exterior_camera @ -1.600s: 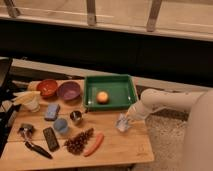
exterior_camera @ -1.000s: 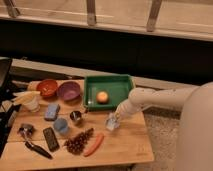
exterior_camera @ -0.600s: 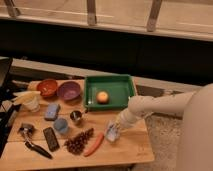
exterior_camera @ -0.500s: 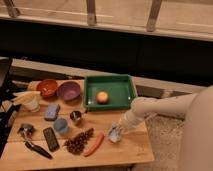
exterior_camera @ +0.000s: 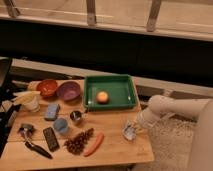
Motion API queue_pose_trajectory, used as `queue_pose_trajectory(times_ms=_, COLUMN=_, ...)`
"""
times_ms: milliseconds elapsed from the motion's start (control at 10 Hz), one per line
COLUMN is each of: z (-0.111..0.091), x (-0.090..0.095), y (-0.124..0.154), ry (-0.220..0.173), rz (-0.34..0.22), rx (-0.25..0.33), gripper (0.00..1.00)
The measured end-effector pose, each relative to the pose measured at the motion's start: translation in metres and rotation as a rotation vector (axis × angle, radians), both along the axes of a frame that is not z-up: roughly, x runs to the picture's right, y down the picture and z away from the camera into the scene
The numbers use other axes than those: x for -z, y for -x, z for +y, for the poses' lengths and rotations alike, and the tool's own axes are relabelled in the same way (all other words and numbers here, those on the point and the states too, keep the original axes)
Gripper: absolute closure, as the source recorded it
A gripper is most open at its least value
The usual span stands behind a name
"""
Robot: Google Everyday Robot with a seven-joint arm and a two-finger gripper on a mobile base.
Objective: Wipe table surface with towel
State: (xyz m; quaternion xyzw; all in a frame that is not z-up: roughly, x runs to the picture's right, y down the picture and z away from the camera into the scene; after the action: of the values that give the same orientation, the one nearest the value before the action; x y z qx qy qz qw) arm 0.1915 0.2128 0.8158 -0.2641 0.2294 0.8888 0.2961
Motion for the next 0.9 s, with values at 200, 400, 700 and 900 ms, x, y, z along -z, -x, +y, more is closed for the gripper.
queue_pose_trajectory(times_ms=200, z=-0.032, x=-0.006, y=-0.004, ry=-0.039, rz=0.006, rx=0.003, gripper=1.00)
queue_pose_trajectory(times_ms=400, z=-0.064, x=-0.009, y=0.019, ry=-0.095, rz=-0.018, rx=0.027, gripper=1.00)
queue_pose_trajectory(times_ms=700, z=-0.086, x=-0.008, y=0.067, ry=-0.160, rz=-0.094, rx=0.068, gripper=1.00)
queue_pose_trajectory(times_ms=900, z=-0.071, x=0.001, y=0.090, ry=-0.176, rz=-0.166, rx=0.081, gripper=1.00)
